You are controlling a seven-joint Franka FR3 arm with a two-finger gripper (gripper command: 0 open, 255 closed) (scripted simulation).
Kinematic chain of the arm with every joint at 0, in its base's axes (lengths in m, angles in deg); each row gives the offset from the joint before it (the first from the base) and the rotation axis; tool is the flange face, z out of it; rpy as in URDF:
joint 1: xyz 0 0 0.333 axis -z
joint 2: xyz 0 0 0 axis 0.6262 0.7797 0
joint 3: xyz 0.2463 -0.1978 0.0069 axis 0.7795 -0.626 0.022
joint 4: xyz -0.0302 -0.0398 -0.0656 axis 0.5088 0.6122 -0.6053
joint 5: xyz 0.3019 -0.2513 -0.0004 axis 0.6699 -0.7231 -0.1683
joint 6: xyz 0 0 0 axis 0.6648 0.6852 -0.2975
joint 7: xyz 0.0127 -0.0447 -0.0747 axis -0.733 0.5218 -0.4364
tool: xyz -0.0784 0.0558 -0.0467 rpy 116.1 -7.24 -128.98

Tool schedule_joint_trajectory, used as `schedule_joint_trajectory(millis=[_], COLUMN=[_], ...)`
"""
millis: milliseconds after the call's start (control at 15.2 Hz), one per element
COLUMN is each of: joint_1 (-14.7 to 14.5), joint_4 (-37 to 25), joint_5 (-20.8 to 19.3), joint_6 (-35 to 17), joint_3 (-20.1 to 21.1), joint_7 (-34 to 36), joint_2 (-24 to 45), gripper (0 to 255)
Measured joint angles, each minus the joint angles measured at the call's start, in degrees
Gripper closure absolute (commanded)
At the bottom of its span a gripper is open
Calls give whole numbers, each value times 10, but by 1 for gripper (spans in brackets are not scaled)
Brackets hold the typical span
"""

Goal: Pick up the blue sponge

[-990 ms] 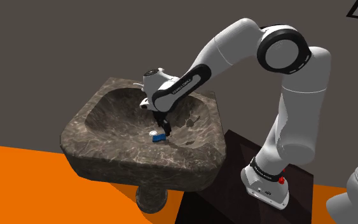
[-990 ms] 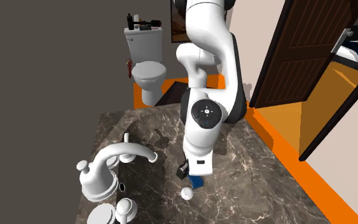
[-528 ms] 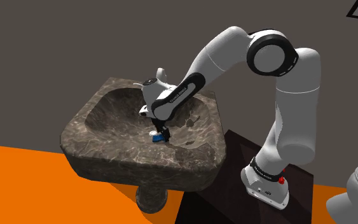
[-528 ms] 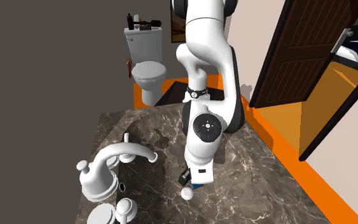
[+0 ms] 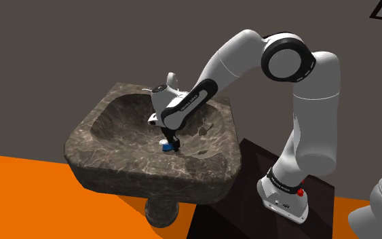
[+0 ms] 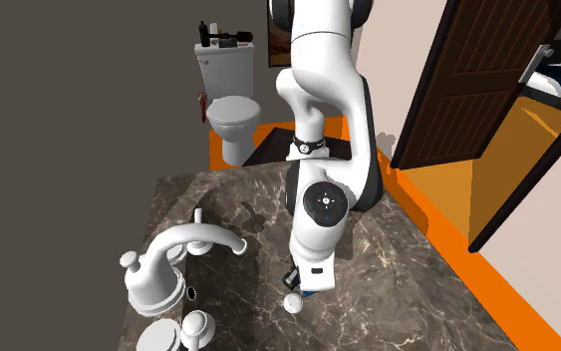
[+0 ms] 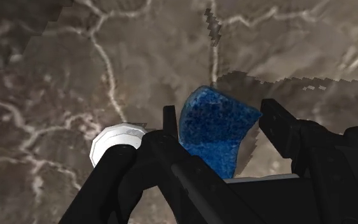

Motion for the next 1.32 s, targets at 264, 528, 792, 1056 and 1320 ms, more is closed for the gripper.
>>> schedule_joint_trajectory(millis=[264,528,792,1056,1320], joint_1=[0,1,3,3,3], joint_4=[0,3,4,0,-3], joint_5=[0,3,7,10,13], joint_6=[0,17,41,68,90], joint_3=[0,1,3,5,6], joint_7=[0,-3,-7,-10,-12], joint_2=[0,-19,-45,-68,-86], gripper=[255,255,255,255,255])
